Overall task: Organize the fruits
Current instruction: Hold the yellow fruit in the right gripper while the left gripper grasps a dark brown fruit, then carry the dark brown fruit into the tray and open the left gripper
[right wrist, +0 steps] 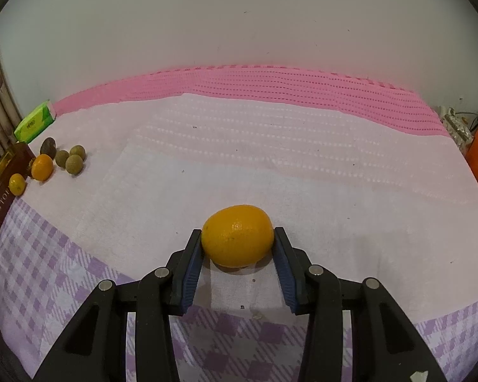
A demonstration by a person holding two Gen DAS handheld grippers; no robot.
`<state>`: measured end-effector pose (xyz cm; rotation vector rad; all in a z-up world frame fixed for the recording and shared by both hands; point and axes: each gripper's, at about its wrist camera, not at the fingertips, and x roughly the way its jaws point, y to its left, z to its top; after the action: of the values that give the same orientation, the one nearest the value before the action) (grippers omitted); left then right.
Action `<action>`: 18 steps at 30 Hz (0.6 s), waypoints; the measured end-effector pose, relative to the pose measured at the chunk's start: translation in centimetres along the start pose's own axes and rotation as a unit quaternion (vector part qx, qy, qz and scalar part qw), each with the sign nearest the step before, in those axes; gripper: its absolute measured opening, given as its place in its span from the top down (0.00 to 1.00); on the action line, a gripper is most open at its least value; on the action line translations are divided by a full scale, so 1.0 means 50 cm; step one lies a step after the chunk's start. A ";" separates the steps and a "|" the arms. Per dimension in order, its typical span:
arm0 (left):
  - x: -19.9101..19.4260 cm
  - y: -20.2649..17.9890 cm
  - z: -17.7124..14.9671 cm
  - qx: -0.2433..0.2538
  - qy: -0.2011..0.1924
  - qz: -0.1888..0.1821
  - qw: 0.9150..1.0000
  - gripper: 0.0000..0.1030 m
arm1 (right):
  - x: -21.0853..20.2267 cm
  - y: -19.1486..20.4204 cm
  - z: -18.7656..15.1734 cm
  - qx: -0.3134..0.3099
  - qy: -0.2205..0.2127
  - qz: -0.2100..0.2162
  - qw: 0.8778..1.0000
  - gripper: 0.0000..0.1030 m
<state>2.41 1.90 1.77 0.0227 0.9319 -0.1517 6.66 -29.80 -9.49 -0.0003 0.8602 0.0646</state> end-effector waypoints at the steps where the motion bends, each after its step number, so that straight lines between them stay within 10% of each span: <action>1: -0.001 0.004 -0.004 -0.002 -0.001 0.005 1.000 0.57 | 0.000 0.001 0.000 -0.002 0.000 -0.002 1.000 0.60; 18: 0.012 0.131 -0.015 -0.039 -0.020 0.072 0.996 0.57 | 0.002 0.007 0.002 -0.006 0.001 -0.007 1.000 0.60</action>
<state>3.06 8.37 0.54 0.0136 0.8922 0.0171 6.81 -29.46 -9.49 -0.0175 0.8622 0.0556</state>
